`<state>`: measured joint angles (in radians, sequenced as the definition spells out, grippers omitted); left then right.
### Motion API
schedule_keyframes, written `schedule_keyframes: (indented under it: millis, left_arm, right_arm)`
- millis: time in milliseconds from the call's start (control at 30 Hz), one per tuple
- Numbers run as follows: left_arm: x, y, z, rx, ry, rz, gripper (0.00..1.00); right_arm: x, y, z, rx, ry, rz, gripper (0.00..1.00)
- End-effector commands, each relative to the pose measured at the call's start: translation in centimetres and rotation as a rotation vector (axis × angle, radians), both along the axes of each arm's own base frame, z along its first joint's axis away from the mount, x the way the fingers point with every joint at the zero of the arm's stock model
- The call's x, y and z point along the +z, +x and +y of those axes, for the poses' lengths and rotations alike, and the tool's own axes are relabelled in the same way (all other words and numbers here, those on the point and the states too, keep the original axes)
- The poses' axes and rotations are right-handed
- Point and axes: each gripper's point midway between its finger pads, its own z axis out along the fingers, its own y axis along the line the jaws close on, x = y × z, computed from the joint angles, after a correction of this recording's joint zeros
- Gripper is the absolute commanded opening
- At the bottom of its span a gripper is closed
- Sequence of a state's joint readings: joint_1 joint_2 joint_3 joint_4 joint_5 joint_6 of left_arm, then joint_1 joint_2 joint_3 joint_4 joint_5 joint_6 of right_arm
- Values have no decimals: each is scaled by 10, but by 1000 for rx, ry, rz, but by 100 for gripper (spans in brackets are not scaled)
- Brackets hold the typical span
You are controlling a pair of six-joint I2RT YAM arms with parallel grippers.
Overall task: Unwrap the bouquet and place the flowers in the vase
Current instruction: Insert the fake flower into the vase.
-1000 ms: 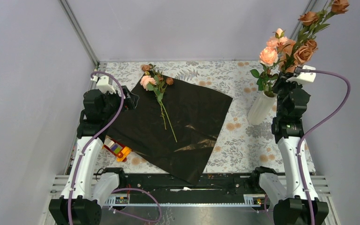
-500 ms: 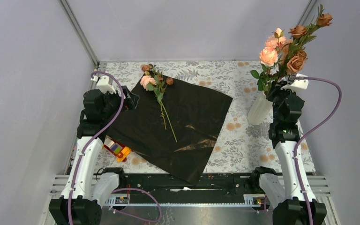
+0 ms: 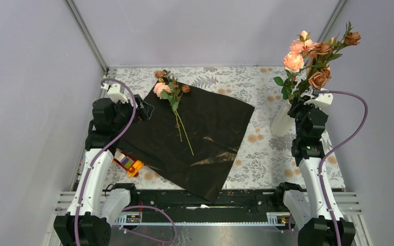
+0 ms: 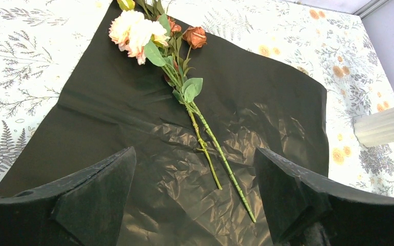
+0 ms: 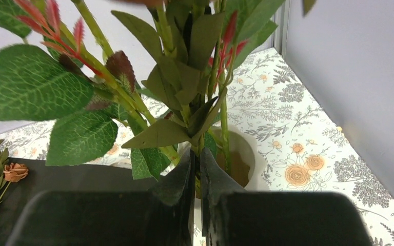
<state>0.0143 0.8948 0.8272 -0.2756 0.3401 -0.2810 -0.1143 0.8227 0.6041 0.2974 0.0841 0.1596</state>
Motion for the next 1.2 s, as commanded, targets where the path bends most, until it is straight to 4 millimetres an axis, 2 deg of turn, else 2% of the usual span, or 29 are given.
schedule_keyframes:
  millis: [0, 133, 233, 367, 667, 933, 1100, 1167]
  left_arm:
    - [14, 4, -3, -23, -14, -59, 92]
    - [13, 5, -4, -27, -20, -56, 92]
    - [13, 5, -6, -33, -23, -54, 92]
    - [12, 5, -7, -37, -26, -54, 92]
    - [11, 5, -7, -37, -29, -50, 92]
    - [11, 5, -8, -42, -33, -49, 92]
    - [12, 4, -8, -42, -36, -53, 92]
    - [12, 4, -9, -45, -37, -52, 92]
  right_arm:
    - [0, -2, 4, 13, 31, -23, 5]
    - [-3, -7, 7, 15, 37, -25, 6]
    - [-4, -9, 9, 16, 40, -27, 11]
    - [-5, -11, 11, 21, 41, -25, 22]
    - [-12, -14, 18, 23, 29, -7, 39]
    - [-12, -19, 21, 18, 19, -4, 62]
    - [-15, -22, 18, -5, 6, 14, 68]
    - [-16, -24, 26, 13, 6, 17, 69]
